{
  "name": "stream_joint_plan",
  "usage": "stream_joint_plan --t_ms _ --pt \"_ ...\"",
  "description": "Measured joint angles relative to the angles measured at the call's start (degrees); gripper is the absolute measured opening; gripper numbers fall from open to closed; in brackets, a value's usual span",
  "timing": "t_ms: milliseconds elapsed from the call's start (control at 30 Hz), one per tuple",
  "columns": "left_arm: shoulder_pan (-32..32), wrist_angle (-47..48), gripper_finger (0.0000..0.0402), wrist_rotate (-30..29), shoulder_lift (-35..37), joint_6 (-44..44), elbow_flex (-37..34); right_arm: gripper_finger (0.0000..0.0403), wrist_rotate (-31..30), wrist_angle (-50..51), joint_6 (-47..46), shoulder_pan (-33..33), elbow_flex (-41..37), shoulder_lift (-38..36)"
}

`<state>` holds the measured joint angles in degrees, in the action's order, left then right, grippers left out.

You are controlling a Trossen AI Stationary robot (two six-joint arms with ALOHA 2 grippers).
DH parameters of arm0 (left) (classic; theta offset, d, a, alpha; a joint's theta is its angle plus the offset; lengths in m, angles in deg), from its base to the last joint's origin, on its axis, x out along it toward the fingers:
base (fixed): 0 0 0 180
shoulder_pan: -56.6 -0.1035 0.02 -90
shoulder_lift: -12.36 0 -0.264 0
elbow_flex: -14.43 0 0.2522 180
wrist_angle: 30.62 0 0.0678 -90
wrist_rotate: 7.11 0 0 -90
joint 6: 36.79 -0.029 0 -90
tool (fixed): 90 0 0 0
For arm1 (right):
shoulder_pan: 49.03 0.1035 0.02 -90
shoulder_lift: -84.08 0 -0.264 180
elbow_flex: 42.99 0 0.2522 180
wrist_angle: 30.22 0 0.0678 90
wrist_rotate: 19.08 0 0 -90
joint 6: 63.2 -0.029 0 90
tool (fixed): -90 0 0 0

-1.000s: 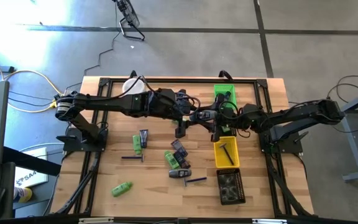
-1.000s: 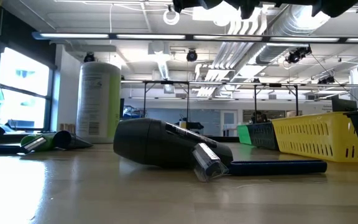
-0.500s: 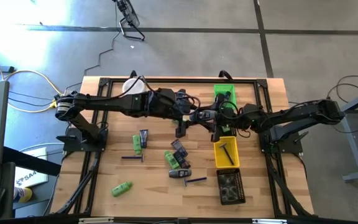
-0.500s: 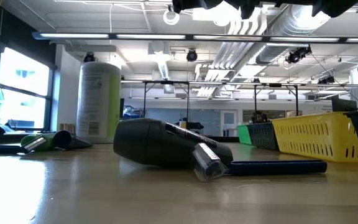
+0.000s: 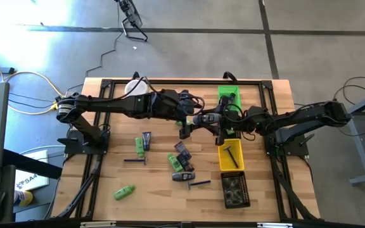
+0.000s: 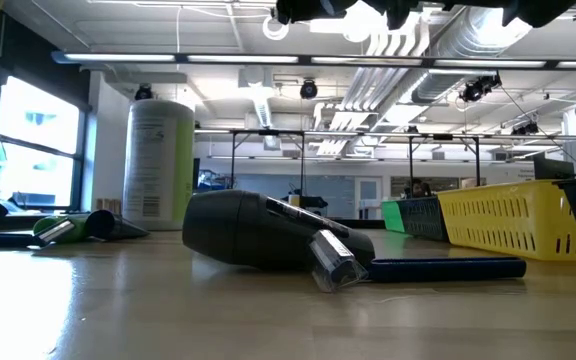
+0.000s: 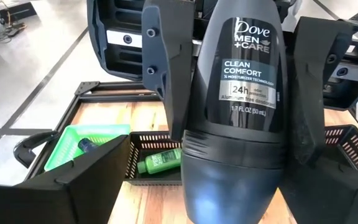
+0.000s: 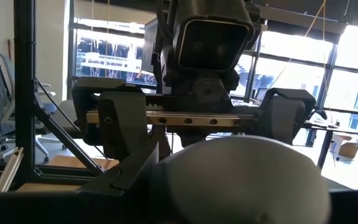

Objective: Pick & Place Travel size toiletries
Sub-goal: Put the gray deodorant into the bottom black basket

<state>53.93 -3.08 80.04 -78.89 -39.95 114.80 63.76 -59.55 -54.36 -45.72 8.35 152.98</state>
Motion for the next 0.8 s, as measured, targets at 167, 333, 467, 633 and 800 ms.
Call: stream_joint_plan --t_ms 167,333,467,633,800 --pt "0.0 -0.1 0.0369 0.2 0.0 1.4 0.0 0.0203 -1.7 -0.1 0.0 0.2 0.0 0.0" --pt "0.2 4.5 0.0369 1.4 0.8 -5.4 0.0 0.0198 -5.5 3.4 0.4 1.1 0.0 -1.8" --pt "1.4 5.5 0.0369 5.0 2.6 -9.7 0.0 0.0205 -9.8 6.9 1.2 2.4 0.0 -5.3" --pt "1.6 9.2 0.0369 5.4 5.4 -10.1 0.0 0.0198 -14.3 13.9 1.0 4.7 0.0 -10.2" --pt "1.6 6.0 0.0369 5.4 8.4 -8.6 -5.0 0.0202 -18.8 23.8 -4.2 9.2 0.0 -14.9"
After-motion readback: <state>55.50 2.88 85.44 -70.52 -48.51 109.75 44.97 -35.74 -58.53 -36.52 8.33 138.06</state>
